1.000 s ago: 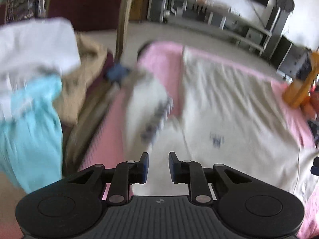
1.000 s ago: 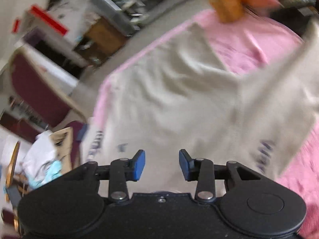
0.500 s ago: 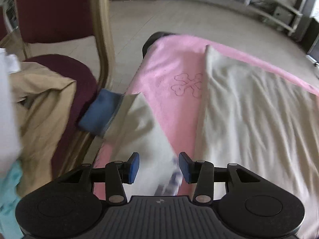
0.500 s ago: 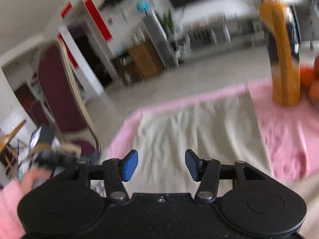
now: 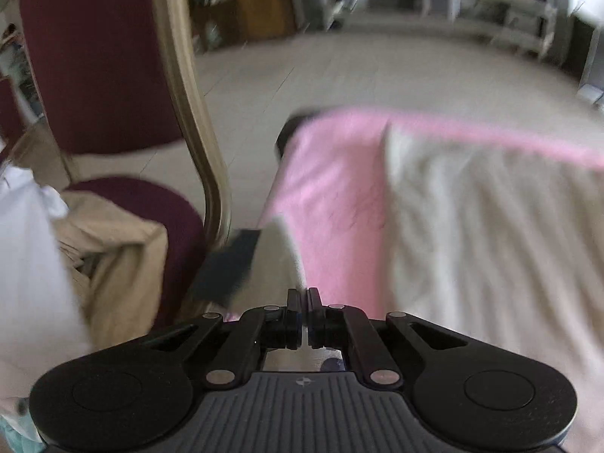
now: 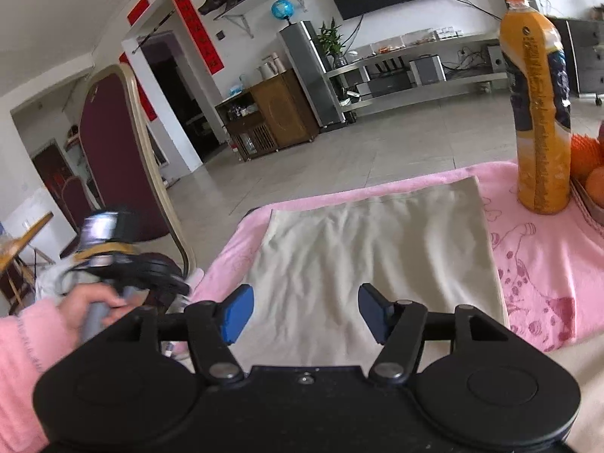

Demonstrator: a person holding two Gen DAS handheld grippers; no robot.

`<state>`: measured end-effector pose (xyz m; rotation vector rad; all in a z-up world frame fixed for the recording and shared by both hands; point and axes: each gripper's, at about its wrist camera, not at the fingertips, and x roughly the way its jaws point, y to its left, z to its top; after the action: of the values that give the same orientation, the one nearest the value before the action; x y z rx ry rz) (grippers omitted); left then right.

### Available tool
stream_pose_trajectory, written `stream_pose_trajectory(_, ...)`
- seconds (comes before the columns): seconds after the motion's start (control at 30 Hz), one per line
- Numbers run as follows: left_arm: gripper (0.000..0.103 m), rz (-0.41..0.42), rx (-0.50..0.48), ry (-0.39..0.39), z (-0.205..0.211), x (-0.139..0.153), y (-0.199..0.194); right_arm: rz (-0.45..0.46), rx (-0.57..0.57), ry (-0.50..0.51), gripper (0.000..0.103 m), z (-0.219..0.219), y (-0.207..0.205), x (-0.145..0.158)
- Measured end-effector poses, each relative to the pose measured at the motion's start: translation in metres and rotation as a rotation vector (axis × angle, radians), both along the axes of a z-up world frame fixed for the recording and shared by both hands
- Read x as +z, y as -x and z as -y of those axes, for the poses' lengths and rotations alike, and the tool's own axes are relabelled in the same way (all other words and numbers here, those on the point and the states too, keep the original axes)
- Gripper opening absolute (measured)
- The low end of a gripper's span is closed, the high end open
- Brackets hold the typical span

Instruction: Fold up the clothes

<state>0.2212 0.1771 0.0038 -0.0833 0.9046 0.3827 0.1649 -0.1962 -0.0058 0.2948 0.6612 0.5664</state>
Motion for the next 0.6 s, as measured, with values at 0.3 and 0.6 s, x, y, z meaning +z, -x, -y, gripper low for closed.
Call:
stream_pose_trajectory(0.3,0.004,0.311,0.025,0.526,-0.05,0.042,0.139,-0.031,-0.003,-0.136,0.061,0.012,0.01,0.002)
stream_pose_trajectory(0.6,0.011,0.04,0.227,0.201,-0.04,-0.019,0.185,-0.036,-0.001,-0.141,0.065,0.019,0.024,0.004)
